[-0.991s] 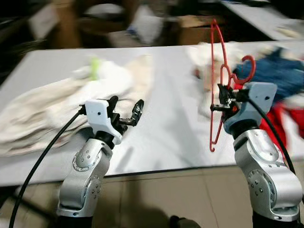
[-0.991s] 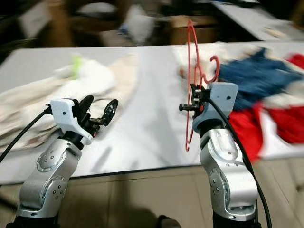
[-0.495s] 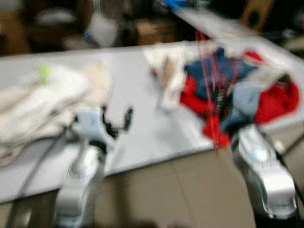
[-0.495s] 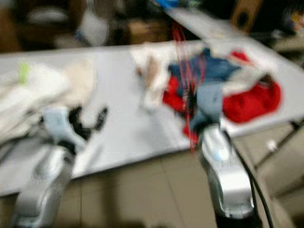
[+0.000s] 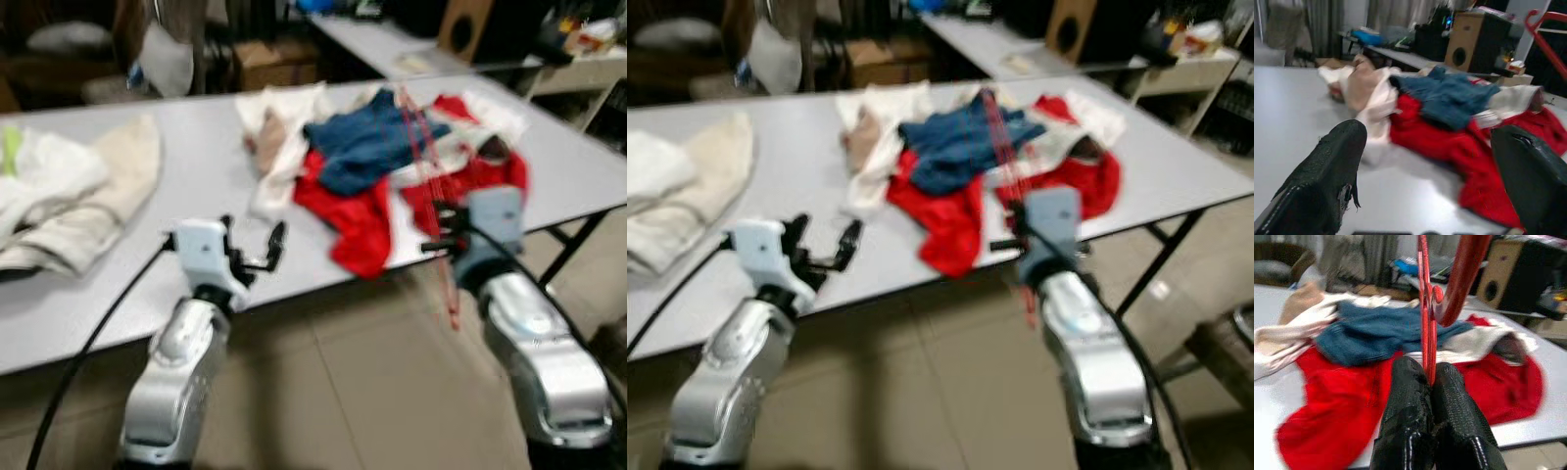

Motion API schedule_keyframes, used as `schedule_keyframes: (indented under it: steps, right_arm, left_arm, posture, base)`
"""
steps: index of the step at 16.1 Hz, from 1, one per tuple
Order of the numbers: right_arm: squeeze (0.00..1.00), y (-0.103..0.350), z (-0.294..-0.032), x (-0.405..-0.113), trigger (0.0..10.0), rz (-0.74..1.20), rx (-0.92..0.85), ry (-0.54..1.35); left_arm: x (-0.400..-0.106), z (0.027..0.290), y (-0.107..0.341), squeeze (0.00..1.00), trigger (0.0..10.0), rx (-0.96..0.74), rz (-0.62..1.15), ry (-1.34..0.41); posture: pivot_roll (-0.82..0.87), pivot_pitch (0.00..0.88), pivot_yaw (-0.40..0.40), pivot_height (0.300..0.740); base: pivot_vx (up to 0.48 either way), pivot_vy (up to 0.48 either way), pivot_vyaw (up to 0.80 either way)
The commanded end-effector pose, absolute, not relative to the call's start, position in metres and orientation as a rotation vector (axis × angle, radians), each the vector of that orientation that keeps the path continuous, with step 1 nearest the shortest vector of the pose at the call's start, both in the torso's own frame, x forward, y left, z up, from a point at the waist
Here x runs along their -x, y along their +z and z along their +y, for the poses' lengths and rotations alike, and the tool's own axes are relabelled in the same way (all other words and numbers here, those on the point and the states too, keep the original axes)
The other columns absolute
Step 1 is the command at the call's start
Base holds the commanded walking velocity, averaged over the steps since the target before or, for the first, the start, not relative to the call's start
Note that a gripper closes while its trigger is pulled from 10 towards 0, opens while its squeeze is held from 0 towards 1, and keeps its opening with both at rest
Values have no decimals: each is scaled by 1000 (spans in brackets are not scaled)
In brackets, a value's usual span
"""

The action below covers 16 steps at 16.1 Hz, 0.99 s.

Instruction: Hang hanger

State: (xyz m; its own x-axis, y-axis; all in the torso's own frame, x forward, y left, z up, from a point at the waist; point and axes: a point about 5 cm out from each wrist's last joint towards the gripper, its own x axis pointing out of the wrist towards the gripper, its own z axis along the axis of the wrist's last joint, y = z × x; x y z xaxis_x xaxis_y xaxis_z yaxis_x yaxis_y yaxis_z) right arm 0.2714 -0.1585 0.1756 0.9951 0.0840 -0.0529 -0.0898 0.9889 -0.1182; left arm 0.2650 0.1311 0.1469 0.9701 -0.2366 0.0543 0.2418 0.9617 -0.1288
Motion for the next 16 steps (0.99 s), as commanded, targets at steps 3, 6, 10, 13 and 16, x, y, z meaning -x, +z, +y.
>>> schedule_keyframes:
  steps: [3,6,10,13,16]
  right_arm:
    - [0,167,-166,-272,10000,85,104,37]
    - [0,163,-170,-270,10000,102,52,38]
    - [0,157,-170,-271,10000,113,24,34]
    - [0,155,-171,-272,10000,109,68,39]
    - [0,153,-169,-273,10000,122,63,57]
  left_arm:
    - [-270,134,150,0,10000,125,-50,-237]
    - [-272,134,148,0,10000,83,-41,-250]
    - [-278,145,141,0,10000,72,-18,-187]
    - [-280,145,140,0,10000,66,-10,-181]
    - [-280,144,138,0,10000,71,-9,-179]
  posture:
    - [-57,0,13,740]
    - [-55,0,23,740]
    - [-53,0,28,740]
    - [-49,0,25,740]
    - [-49,0,25,740]
  base:
    - [0,0,0]
    - [0,0,-267]
    - [236,0,-200]
    - [396,0,0]
    - [409,0,0]
